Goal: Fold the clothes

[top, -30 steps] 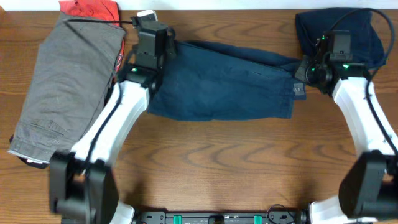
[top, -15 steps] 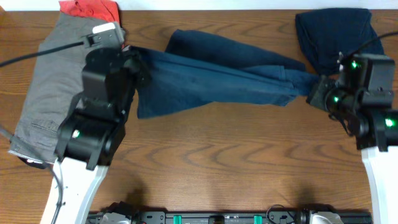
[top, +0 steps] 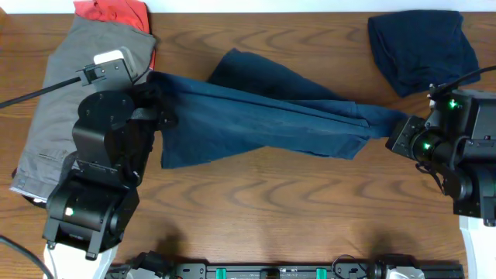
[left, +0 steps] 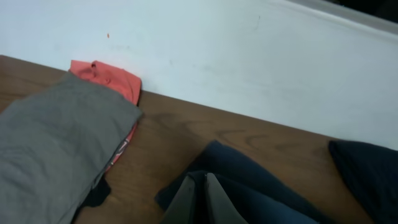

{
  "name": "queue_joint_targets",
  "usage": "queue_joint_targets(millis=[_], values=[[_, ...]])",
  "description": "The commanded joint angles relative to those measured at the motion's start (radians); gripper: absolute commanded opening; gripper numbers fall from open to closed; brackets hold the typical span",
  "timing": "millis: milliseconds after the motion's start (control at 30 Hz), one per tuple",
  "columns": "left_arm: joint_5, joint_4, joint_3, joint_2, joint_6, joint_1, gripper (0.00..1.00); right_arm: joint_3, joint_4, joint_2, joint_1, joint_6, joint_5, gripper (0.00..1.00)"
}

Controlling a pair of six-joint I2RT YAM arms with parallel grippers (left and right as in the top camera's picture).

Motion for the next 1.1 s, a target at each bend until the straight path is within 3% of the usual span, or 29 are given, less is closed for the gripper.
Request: queue_joint_targets(millis=[0, 167, 433, 900, 933, 1067], values=[[-0.088, 0.005, 0.013, 0.049, 0.002, 0.009, 0.06, 0.01, -0.006, 0.043, -0.005, 0.001, 0.097, 0.01], [-0.088, 0.058, 0.013, 0.196, 0.003, 0.009, 0.06, 0.01, -0.015, 0.159, -0.005, 0.034, 0.132, 0.01], [-0.089, 0.3, 0.013, 0.467, 0.018, 0.009, 0.06, 0.01, 0.031, 0.371, -0.015, 0.079, 0.172, 0.01], [-0.088, 0.628, 0.012, 0.813, 0.018, 0.009, 0.06, 0.009, 0.245, 0.68, -0.045, 0.083, 0.179, 0.01], [-0.088, 0.637, 0.012, 0.825, 0.018, 0.009, 0.08, 0.009, 0.262, 0.698, -0.044, 0.083, 0.179, 0.01], [-0.088, 0.657, 0.012, 0.861, 0.017, 0.009, 0.7, 0.009, 0.319, 0.751, -0.044, 0.083, 0.179, 0.06]])
